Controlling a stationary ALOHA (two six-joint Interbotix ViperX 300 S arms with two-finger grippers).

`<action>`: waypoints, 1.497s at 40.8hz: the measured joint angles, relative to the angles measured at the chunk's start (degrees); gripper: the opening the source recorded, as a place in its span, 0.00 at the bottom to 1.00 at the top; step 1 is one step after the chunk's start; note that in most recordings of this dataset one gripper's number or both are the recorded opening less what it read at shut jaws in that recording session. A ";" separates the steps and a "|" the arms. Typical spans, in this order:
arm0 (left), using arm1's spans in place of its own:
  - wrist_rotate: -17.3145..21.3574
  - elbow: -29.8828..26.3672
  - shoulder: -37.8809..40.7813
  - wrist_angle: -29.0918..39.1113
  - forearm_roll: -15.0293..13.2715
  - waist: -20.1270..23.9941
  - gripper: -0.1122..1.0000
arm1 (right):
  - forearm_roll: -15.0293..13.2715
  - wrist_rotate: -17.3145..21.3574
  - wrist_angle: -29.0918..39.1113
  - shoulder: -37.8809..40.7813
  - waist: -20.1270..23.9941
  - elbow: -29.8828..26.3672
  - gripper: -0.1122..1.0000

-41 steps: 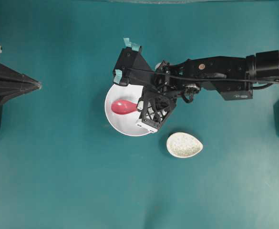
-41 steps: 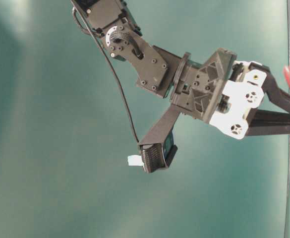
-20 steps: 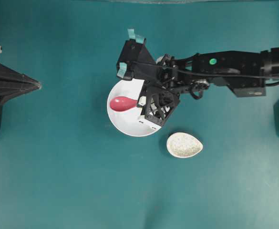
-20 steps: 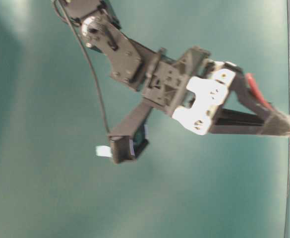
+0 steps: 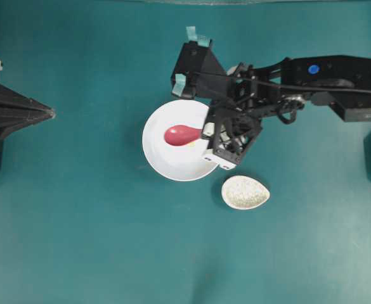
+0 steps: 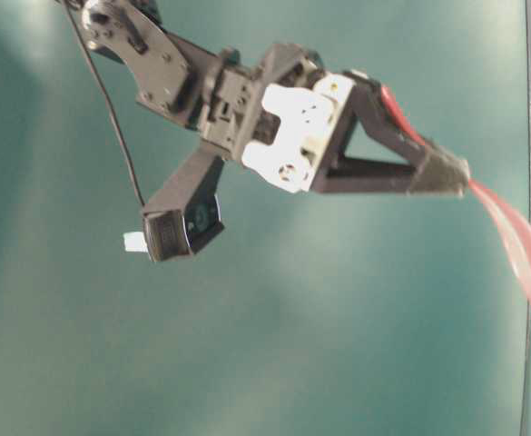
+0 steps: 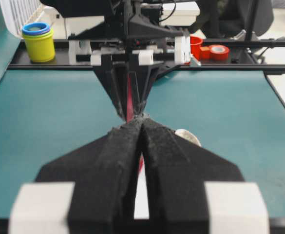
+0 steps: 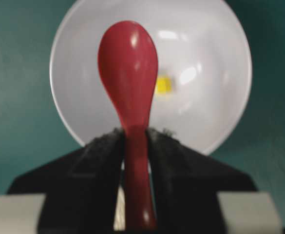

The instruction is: Scoop the yellow hexagonal prism block from the bowl with a spoon using the right arm.

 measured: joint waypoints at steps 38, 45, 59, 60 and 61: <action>0.00 0.00 0.00 0.00 0.00 0.00 0.09 | 0.09 0.09 18.81 5.10 0.00 -5.19 0.31; 0.09 0.00 0.00 0.00 0.00 -0.09 0.09 | 0.00 0.09 18.90 6.86 0.00 -5.45 0.31; 0.00 0.00 0.00 0.00 0.00 0.00 0.09 | 0.09 0.09 17.84 9.05 0.00 -5.45 0.31; 0.00 0.00 0.00 0.00 0.00 -0.09 0.09 | 0.00 0.09 17.67 9.32 0.00 -5.54 0.31; 0.00 0.00 -0.09 0.00 0.00 0.00 0.09 | 0.00 0.09 17.40 9.32 0.00 -5.45 0.31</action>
